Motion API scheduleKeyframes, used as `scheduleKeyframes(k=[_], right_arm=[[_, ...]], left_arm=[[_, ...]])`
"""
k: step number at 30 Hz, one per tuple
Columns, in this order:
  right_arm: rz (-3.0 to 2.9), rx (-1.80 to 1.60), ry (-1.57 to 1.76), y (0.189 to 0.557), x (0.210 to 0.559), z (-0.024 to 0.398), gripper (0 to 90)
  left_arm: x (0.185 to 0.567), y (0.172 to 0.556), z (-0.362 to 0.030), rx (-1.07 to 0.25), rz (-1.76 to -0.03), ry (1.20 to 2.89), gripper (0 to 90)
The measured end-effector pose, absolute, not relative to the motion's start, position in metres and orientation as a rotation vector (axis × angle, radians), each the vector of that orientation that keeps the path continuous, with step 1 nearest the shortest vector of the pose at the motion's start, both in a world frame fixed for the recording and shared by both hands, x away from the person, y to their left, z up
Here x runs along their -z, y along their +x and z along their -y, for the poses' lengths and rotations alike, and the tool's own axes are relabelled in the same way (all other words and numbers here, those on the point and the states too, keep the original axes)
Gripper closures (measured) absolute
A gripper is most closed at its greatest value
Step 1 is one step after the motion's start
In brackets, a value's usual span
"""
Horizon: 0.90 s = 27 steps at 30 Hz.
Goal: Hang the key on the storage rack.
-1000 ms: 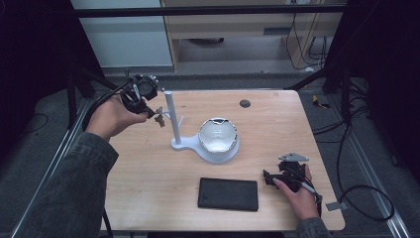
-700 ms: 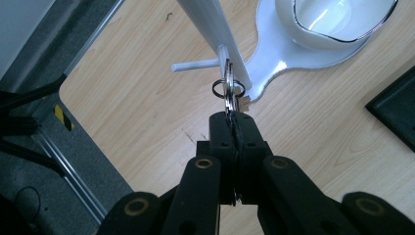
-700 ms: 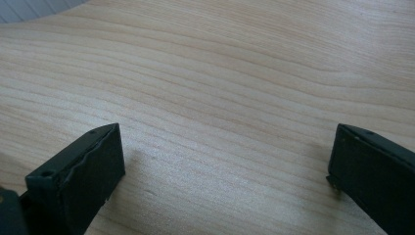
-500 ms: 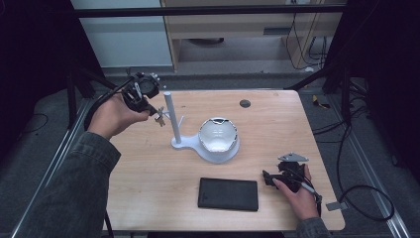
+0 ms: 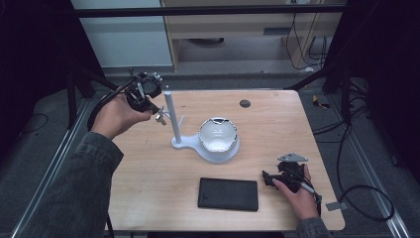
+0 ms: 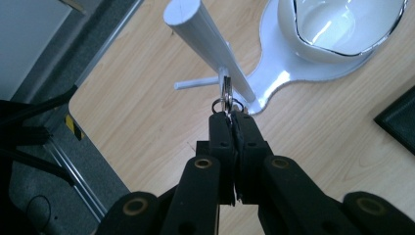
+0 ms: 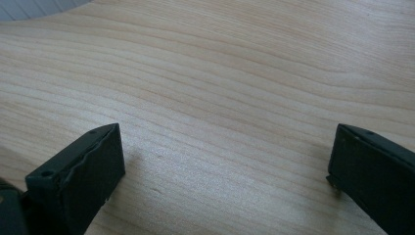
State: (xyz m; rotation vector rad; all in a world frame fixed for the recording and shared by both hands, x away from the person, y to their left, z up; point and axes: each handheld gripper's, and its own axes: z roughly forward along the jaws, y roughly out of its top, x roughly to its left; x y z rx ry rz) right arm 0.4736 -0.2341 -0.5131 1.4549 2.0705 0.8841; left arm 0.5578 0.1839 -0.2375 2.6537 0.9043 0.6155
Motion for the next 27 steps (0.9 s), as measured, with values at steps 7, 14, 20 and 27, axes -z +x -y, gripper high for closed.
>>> scheduleKeyframes(k=[7,14,20,27], right_arm=[[-2.075,-0.882,1.45,0.473,0.513,0.234,0.3],[-2.077,-0.88,1.449,0.473,0.513,0.234,0.3],[-2.077,-0.883,1.449,0.473,0.513,0.234,0.4],[-2.075,-0.884,1.454,0.473,0.513,0.233,0.6]], left_arm=[[0.242,0.557,-0.185,-0.642,-0.89,2.601,74.7],[0.248,0.544,-0.194,-0.68,-0.866,2.525,51.7],[0.267,0.524,-0.201,-0.696,-0.837,2.467,27.4],[0.306,0.498,-0.209,-0.641,-0.785,2.405,9.8]])
